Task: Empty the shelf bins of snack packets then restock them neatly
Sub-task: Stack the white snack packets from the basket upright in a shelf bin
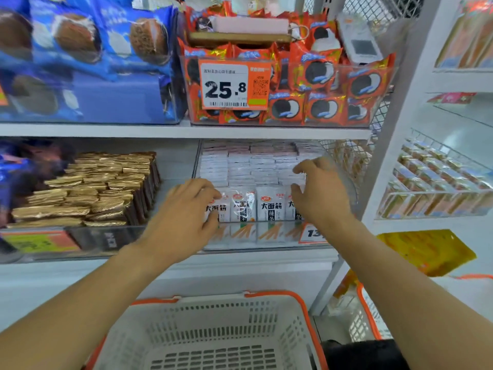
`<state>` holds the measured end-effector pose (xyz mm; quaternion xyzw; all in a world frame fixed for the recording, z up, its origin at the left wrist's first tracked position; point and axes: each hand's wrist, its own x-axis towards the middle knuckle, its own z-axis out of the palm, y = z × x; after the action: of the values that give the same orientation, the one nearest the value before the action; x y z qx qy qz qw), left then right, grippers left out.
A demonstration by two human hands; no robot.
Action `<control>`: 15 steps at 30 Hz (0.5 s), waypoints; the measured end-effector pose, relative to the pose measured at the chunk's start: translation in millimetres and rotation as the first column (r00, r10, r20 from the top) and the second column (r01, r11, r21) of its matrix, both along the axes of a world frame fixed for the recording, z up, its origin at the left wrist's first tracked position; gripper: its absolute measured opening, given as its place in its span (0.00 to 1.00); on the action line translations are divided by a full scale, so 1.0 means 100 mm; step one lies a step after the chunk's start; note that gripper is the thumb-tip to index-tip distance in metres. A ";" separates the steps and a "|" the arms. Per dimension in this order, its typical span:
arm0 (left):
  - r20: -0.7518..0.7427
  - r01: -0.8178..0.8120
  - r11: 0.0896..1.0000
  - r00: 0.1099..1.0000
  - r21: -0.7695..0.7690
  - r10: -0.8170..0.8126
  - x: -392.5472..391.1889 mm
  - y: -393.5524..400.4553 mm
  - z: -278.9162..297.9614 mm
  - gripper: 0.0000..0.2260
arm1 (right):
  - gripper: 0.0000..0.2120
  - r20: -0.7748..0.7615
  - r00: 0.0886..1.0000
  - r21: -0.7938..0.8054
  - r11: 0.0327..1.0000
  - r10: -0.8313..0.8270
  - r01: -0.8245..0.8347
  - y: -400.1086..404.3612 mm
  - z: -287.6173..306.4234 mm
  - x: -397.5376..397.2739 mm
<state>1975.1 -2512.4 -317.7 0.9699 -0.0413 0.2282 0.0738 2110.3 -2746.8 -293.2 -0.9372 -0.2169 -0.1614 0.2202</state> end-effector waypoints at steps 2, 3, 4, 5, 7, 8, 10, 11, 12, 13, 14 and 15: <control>0.052 -0.029 0.999 0.998 -0.031 0.031 -0.13 0.14 0.04 0.18 | 0.15 0.065 0.996 -0.032 0.997 0.068 -0.066 0.15 0.00 -0.16; 0.082 -0.045 0.998 0.995 -0.052 0.049 -0.20 0.24 0.04 0.17 | 0.15 0.059 0.995 -0.057 0.996 0.077 -0.073 0.24 0.00 -0.23; 0.113 -0.060 0.996 0.991 -0.073 0.068 -0.26 0.36 0.04 0.16 | 0.15 0.060 0.994 -0.071 0.994 0.091 -0.086 0.33 -0.01 -0.31; 0.131 -0.083 0.993 0.987 -0.089 0.094 -0.32 0.48 0.03 0.15 | 0.15 0.076 0.989 -0.063 0.990 0.128 -0.123 0.43 -0.03 -0.38; 0.107 -0.179 0.978 0.976 -0.108 0.190 -0.44 0.74 -0.02 0.15 | 0.13 0.132 0.949 -0.046 0.958 0.288 -0.284 0.70 -0.08 -0.58; 0.070 -0.256 0.961 0.962 -0.106 0.264 -0.48 0.87 -0.05 0.17 | 0.12 0.137 0.909 -0.060 0.919 0.394 -0.389 0.88 -0.10 -0.68; -0.041 -0.418 0.907 0.908 -0.049 0.416 -0.54 1.10 -0.10 0.23 | 0.12 0.080 0.819 -0.089 0.823 0.568 -0.562 1.33 -0.13 -0.89; -0.115 -0.482 0.876 0.871 -0.017 0.477 -0.56 1.20 -0.11 0.26 | 0.13 0.043 0.777 -0.092 0.777 0.628 -0.623 1.59 -0.15 -0.96; -0.207 -0.533 0.846 0.826 0.019 0.524 -0.57 1.31 -0.14 0.27 | 0.13 0.000 0.747 -0.086 0.744 0.665 -0.662 1.84 -0.15 -1.02; -0.299 -0.561 0.825 0.778 0.066 0.553 -0.57 1.44 -0.16 0.28 | 0.15 -0.049 0.729 -0.069 0.726 0.682 -0.684 2.12 -0.18 -1.06; -0.372 -0.563 0.819 0.741 0.109 0.559 -0.56 1.55 -0.18 0.28 | 0.18 -0.124 0.737 -0.065 0.735 0.665 -0.674 2.36 -0.19 -1.10; -0.437 -0.555 0.824 0.716 0.117 0.544 -0.55 1.64 -0.20 0.28 | 0.23 -0.224 0.759 -0.075 0.766 0.611 -0.639 2.59 -0.20 -1.12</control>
<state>1920.2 -2348.1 -337.5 0.9628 0.2691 0.0088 0.0213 1998.6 -2487.7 -313.6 -0.8350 -0.5075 0.0262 0.2110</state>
